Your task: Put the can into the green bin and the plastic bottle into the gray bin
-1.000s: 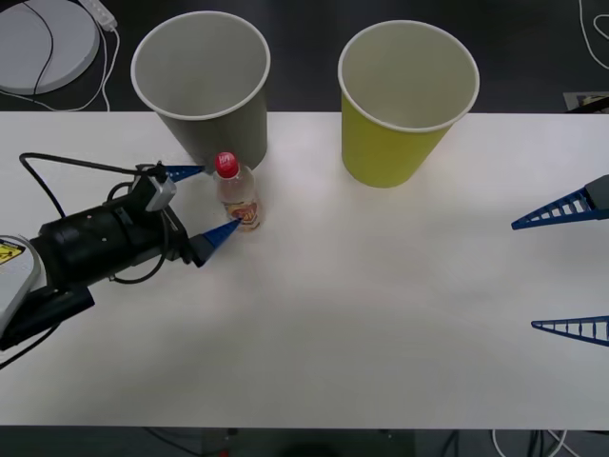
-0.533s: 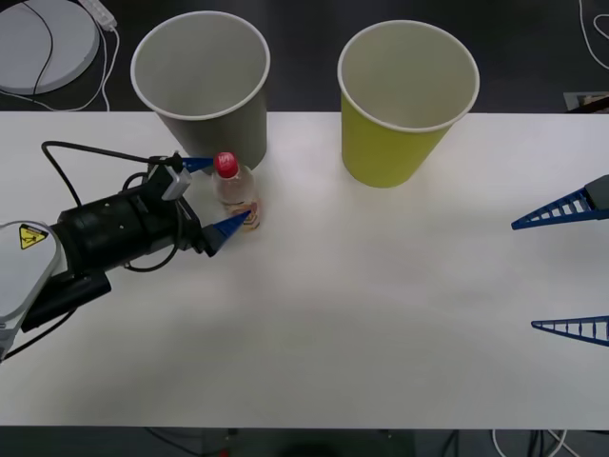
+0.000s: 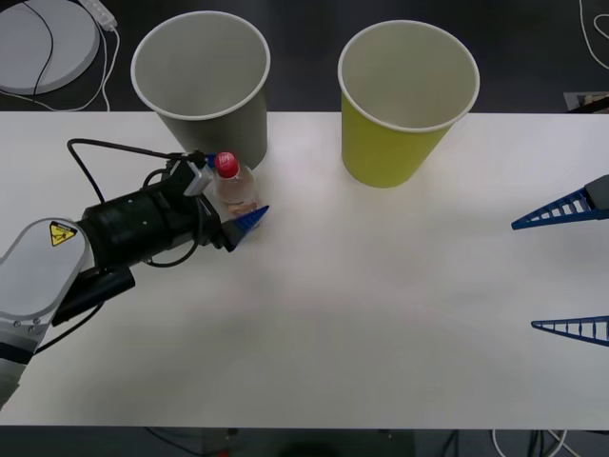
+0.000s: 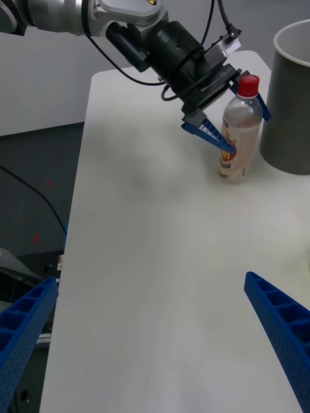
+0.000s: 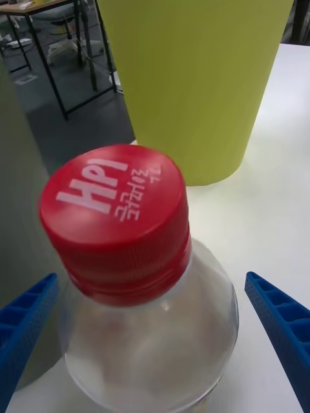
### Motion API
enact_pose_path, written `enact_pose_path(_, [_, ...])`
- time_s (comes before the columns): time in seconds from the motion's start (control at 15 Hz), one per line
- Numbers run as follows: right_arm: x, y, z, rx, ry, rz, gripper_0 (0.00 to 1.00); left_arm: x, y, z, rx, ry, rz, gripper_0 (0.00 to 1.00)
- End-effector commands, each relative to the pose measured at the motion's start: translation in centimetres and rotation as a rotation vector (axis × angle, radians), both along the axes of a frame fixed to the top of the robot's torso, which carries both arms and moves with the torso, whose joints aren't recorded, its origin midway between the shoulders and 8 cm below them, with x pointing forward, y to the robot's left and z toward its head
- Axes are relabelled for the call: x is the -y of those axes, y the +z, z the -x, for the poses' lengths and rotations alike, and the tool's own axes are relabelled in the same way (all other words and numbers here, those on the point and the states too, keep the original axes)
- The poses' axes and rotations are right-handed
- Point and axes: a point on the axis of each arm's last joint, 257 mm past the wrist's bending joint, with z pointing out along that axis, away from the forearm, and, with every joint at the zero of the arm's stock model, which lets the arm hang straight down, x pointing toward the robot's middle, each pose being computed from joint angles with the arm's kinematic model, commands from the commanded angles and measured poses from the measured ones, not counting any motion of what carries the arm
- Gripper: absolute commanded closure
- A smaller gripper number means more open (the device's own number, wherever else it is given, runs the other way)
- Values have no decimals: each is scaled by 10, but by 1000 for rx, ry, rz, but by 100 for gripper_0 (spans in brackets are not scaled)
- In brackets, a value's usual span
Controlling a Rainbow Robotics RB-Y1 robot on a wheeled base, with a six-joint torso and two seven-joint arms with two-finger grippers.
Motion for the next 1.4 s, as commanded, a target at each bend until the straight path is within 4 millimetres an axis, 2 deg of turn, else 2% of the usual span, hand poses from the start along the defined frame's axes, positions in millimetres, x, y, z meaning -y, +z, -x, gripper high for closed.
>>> enact_pose_path(0.07, [0, 0, 0, 0, 0, 0, 0, 3, 1, -3, 2, 4, -8, 0])
enact_pose_path(0.6, [0, 0, 0, 0, 0, 0, 0, 10, 1, -7, -6, -2, -10, 0])
enact_pose_path(0.67, [0, 0, 0, 0, 0, 0, 0, 10, 1, -7, -6, -2, -10, 50])
enact_pose_path(0.73, [0, 0, 0, 0, 0, 0, 0, 11, 1, -7, -10, -1, -5, 90])
enact_pose_path(0.8, [0, 0, 0, 0, 0, 0, 0, 10, 1, -7, -19, 2, 5, 100])
enact_pose_path(1.4, [0, 0, 0, 0, 0, 0, 0, 12, 2, -6, -23, -3, 20, 100])
